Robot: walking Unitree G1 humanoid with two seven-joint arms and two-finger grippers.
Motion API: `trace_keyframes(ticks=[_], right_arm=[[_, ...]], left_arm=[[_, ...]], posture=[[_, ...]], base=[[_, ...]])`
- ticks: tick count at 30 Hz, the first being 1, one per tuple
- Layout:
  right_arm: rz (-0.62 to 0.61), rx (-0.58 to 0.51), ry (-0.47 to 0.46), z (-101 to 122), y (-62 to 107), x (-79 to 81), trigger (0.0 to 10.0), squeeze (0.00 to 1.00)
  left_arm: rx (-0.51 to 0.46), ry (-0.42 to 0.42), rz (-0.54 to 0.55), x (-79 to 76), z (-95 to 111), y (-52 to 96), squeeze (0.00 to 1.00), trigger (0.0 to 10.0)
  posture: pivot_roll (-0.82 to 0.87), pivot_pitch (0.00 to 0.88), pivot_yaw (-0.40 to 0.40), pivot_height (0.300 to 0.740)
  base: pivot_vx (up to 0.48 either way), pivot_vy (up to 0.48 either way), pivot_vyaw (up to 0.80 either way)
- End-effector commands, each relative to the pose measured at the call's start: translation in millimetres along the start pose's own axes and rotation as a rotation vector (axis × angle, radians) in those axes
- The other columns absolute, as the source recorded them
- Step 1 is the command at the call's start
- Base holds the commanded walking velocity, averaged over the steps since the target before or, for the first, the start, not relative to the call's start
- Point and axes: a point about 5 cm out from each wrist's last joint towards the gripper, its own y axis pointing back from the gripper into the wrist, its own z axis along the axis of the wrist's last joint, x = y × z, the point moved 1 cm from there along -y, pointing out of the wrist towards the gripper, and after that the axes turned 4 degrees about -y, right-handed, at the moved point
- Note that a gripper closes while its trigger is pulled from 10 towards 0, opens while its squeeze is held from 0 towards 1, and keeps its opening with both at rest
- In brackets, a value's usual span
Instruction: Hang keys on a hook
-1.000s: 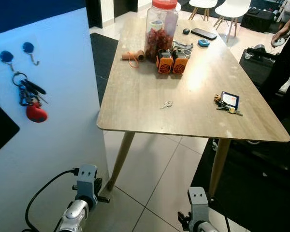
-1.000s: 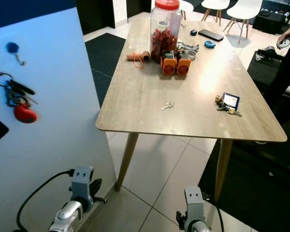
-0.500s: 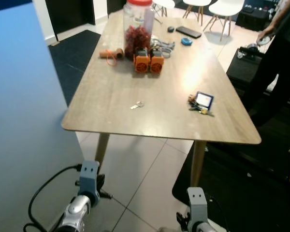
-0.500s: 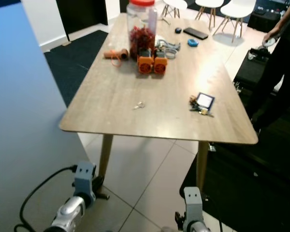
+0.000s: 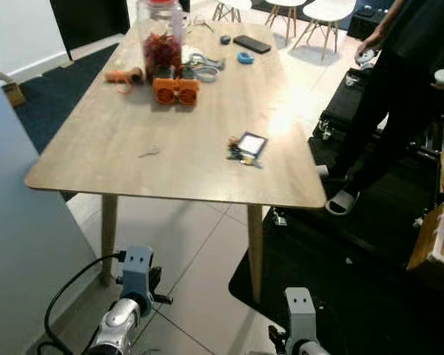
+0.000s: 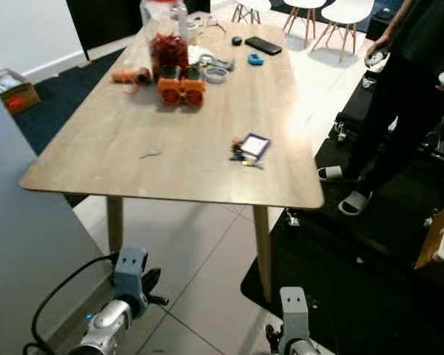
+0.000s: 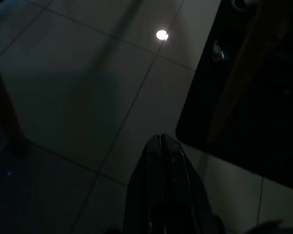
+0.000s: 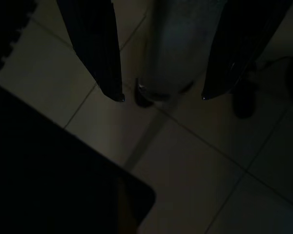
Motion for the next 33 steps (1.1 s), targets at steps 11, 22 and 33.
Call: trace_keyframes(ticks=[11, 22, 33], right_arm=[[-0.005, 0.01, -0.009, -4.7, 1.1, 0.2, 10.0, 0.0], [-0.002, 0.008, -0.014, -4.4, 1.0, 0.7, 10.0, 0.0], [-0.004, 0.007, -0.01, -3.8, 1.0, -0.1, 10.0, 0.0]], left_arm=[[0.005, -0.02, -0.008, -1.7, 0.7, -1.0, 0.0, 10.0], [0.009, -0.027, -0.003, -0.5, 2.3, -2.1, 0.0, 10.0], [0.026, -0.005, 0.006, 1.0, 0.3, -1.9, 0.0, 10.0]], posture=[[0.06, 0.063, -0.034, 0.74], [0.06, 0.055, -0.032, 0.74], [0.05, 0.045, -0.031, 0.74]], base=[[0.0, 0.0, 0.0], [0.0, 0.0, 0.0], [0.0, 0.057, 0.0]])
